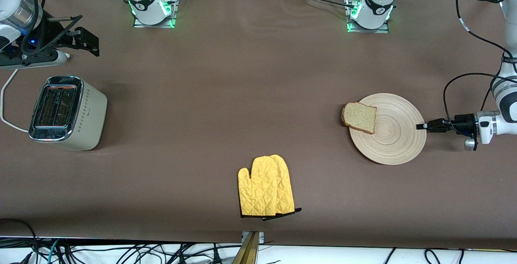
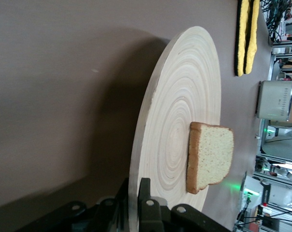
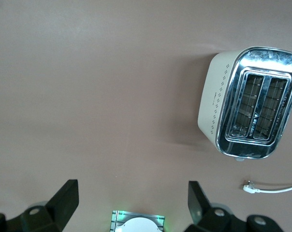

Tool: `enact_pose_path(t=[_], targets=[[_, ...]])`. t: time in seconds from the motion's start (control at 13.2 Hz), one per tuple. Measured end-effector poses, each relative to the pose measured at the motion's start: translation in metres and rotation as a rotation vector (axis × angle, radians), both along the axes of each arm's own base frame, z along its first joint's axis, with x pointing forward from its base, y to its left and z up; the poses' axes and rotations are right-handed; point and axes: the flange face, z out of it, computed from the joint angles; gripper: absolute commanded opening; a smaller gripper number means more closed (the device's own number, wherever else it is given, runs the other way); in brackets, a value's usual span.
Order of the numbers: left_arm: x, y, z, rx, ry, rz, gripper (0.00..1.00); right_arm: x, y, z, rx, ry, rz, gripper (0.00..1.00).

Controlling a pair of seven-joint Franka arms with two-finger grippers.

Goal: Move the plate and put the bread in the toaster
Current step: 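Drag the wooden plate with bread toward the toaster with the left gripper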

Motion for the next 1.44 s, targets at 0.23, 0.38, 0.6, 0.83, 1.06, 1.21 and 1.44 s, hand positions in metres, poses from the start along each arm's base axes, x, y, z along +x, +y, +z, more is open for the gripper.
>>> enact_pose_path(t=[0.23,0.38,0.6,0.83,1.06,1.21,1.44], targets=[[0.015,-0.036,0.004,-0.043,0.033,-0.008,0.0,0.0,0.0,0.0,0.0,0.0,0.0,1.0],[0.022,-0.055,0.007,-0.091,0.033,-0.009,0.0,0.0,0.0,0.0,0.0,0.0,0.0,1.0],[0.04,-0.112,0.021,-0.16,0.012,-0.079,0.0,0.002,0.001,-0.003,0.0,0.003,0.002,1.0],[0.061,-0.191,0.026,-0.18,0.0,-0.129,0.0,0.002,0.001,-0.002,0.0,-0.002,0.002,1.0],[0.068,-0.251,0.018,-0.184,0.001,-0.11,0.0,0.004,-0.001,-0.002,0.002,-0.012,-0.001,1.0],[0.06,-0.289,0.003,-0.203,0.018,-0.07,0.0,0.005,-0.003,-0.002,0.002,-0.013,-0.006,1.0],[0.041,-0.355,-0.009,-0.238,0.051,-0.061,0.0,0.007,-0.003,-0.005,0.001,-0.011,-0.006,1.0]])
